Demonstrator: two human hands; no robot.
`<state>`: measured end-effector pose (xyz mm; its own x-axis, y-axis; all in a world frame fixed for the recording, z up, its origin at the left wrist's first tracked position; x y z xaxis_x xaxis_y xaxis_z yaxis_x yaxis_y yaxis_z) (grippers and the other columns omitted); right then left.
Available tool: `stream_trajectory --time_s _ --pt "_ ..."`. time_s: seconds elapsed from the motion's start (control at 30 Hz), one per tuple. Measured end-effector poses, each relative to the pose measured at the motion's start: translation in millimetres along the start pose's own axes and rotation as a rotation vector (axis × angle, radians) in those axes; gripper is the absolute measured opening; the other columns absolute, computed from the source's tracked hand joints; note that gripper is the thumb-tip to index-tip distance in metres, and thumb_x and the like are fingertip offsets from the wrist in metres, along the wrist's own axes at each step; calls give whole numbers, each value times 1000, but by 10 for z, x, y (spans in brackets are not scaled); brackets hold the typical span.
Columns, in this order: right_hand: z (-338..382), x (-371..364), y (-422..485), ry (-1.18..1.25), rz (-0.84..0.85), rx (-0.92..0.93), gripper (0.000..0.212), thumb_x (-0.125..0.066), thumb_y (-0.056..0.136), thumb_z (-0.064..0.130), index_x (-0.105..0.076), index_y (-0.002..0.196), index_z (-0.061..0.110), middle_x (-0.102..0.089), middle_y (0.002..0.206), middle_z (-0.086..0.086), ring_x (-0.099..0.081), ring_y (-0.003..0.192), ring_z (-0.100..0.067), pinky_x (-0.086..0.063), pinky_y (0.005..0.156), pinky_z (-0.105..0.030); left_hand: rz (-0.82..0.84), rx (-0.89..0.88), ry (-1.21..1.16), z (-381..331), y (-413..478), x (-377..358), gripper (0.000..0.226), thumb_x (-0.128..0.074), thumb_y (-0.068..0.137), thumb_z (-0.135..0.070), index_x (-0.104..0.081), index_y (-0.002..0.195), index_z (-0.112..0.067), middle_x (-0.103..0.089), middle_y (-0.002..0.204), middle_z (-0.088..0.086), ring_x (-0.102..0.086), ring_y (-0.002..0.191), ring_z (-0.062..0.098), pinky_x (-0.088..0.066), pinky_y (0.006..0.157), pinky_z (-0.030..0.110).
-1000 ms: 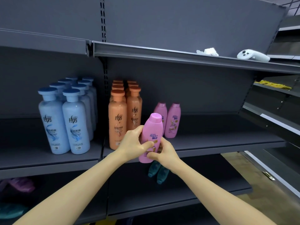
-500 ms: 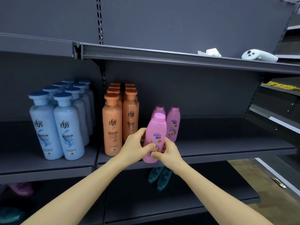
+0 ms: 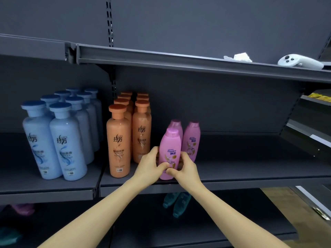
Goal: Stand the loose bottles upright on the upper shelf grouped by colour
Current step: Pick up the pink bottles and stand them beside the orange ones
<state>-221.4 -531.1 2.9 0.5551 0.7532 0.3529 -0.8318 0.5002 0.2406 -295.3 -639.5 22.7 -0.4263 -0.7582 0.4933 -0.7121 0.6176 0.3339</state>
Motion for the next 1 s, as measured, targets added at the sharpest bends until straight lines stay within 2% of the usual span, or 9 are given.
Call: stream_trajectory --time_s 0.07,0.17,0.47,0.53,0.6,0.7,0.83,0.9,1.0 --pt "-43 -4 40 -19 -23 24 47 -75 74 3 -48 106 26 -62 101 8 -61 93 -6 -49 76 -13 -10 4 7 12 35 -34 39 -67 82 -13 -53 119 -11 -64 104 -3 -59 93 9 -46 74 9" --pt "-111 -1 91 -36 -35 38 46 -73 75 3 -48 105 25 -61 101 6 -59 91 -1 -46 71 -7 -13 20 21 48 81 -95 40 -67 82 -12 -53 119 -10 -65 108 1 -60 94 11 -48 79 18" --pt "-246 30 208 -71 -50 63 44 -72 76 4 -50 109 23 -60 105 2 -58 95 -9 -45 74 -10 -28 31 15 100 178 -198 40 -67 83 -12 -52 120 -10 -64 108 1 -59 94 10 -46 77 16" --pt "-274 27 221 -96 -52 81 42 -72 76 6 -52 110 21 -60 105 2 -59 95 -11 -47 77 -14 -36 44 -4 128 189 -206 39 -67 83 -12 -52 119 -10 -64 104 -1 -60 92 9 -47 76 14" --pt "-309 19 209 -116 -58 101 39 -72 76 10 -55 110 19 -60 105 1 -60 96 -13 -51 82 -24 -45 52 -15 152 181 -209 37 -67 83 -14 -52 117 -12 -63 100 -6 -60 90 7 -47 75 13" --pt "-380 8 162 -126 -75 115 40 -72 77 12 -58 114 16 -59 107 1 -59 100 -14 -51 89 -33 -47 62 -16 222 132 -256 37 -65 85 -12 -51 119 -11 -61 103 -6 -60 95 8 -51 83 23" --pt "-421 9 142 -111 -100 121 41 -74 76 13 -59 114 15 -58 105 6 -58 100 -13 -51 88 -31 -53 81 -5 363 31 -356 40 -59 87 -6 -49 126 -11 -63 114 2 -61 104 16 -51 90 35" --pt "-426 18 154 -97 -111 121 41 -75 75 12 -60 113 16 -58 103 8 -58 99 -11 -51 86 -28 -71 79 9 401 12 -393 44 -56 89 -5 -48 131 -13 -62 117 3 -61 104 16 -51 90 33" --pt "-457 26 161 -74 -136 122 40 -74 75 10 -60 112 18 -59 105 5 -59 99 -11 -52 87 -31 -92 62 21 402 16 -425 51 -55 88 -3 -44 137 -15 -61 121 4 -61 103 16 -50 92 31"
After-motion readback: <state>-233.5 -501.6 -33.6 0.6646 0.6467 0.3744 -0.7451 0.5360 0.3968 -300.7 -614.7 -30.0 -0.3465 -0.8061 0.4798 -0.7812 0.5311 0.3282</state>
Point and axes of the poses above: each hand's wrist, its own y-axis towards the middle knuckle, its own x-axis out of the back of the hand, z = x × y, the point moved 7 cm from there along y, towards the middle knuckle
